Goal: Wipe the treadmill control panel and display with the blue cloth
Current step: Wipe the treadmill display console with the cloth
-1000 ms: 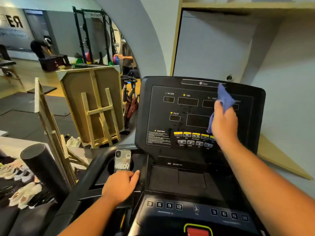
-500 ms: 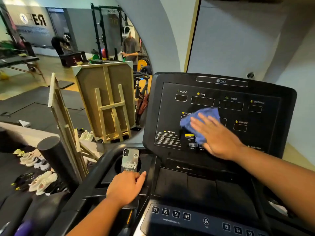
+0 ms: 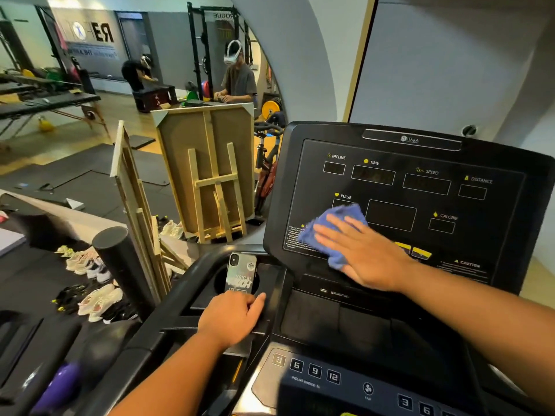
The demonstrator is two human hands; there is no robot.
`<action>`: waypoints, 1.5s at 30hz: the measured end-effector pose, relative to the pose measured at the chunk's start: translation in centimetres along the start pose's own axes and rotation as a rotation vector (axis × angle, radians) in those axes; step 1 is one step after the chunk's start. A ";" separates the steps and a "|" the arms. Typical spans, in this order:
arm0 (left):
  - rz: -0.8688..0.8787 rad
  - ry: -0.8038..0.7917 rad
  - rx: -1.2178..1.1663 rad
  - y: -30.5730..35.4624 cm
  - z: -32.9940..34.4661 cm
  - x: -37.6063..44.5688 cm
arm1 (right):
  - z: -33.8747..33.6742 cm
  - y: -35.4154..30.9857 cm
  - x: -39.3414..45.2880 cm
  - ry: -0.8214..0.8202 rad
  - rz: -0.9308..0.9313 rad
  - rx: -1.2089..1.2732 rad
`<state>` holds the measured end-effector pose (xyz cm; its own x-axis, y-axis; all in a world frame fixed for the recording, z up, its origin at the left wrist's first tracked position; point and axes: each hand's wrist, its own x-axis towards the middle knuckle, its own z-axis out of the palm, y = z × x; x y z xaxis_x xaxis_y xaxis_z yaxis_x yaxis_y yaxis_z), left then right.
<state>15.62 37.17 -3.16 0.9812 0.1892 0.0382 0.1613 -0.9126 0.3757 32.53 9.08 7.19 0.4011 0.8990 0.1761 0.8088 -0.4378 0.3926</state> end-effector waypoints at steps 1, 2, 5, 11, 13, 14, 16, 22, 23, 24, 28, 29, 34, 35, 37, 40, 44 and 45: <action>-0.002 0.000 -0.007 0.0 -0.1 0.0 | -0.5 -0.2 0.9 0.029 0.072 0.034; -0.004 0.001 -0.016 0.1 -0.1 0.0 | -0.8 -1.0 1.7 0.036 0.108 0.072; 0.001 0.003 -0.022 0.2 0.0 -0.1 | 0.7 -4.1 1.7 -0.052 -0.020 0.134; 0.017 0.002 -0.007 0.2 -0.2 0.0 | 0.8 -1.6 -2.8 -0.147 -0.050 0.255; 0.015 0.004 -0.013 0.1 -0.1 0.1 | 0.5 -0.8 -3.8 -0.204 -0.065 0.235; 0.013 0.000 -0.016 0.0 -0.1 0.1 | 0.4 -0.7 -3.8 -0.217 -0.065 0.236; 0.009 -0.006 -0.017 -0.1 0.2 0.3 | 0.2 -1.3 -2.6 -0.175 -0.076 0.236; 0.006 -0.033 0.005 -0.1 0.3 0.5 | 0.4 -4.1 1.5 -0.138 -0.072 0.248; 0.010 -0.033 0.007 -0.2 0.3 0.5 | 0.3 -3.7 0.8 -0.146 -0.065 0.258; 0.012 -0.036 0.003 -0.2 0.3 0.5 | 0.3 -3.2 -0.2 -0.148 -0.061 0.267; 0.015 -0.039 -0.013 0.0 0.1 0.3 | 0.8 -0.9 -4.8 -0.154 -0.058 0.200; 0.017 -0.022 -0.003 0.1 0.0 0.3 | 0.7 -0.5 -5.0 -0.153 -0.081 0.160; 0.032 -0.018 0.003 0.1 -0.1 0.2 | -2.1 3.0 0.7 0.082 0.136 0.020; 0.033 -0.021 0.002 0.1 -0.1 0.2 | -2.8 3.5 2.1 0.138 0.243 0.026; 0.030 -0.029 0.007 0.1 -0.1 0.2 | -2.8 2.5 3.6 0.217 0.374 0.041; 0.018 -0.029 0.005 0.1 -0.2 0.2 | 0.5 -1.9 2.6 0.178 0.146 -0.026; 0.013 -0.019 0.005 0.3 -0.3 0.0 | 1.6 -2.4 1.3 0.066 -0.152 -0.075; 0.016 -0.017 0.001 0.4 -0.4 0.0 | 0.7 -1.3 2.3 0.083 -0.126 -0.098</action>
<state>15.63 36.97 -2.68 0.9854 0.1680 0.0284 0.1453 -0.9157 0.3746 32.72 11.75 6.41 0.2585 0.9466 0.1925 0.8030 -0.3213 0.5020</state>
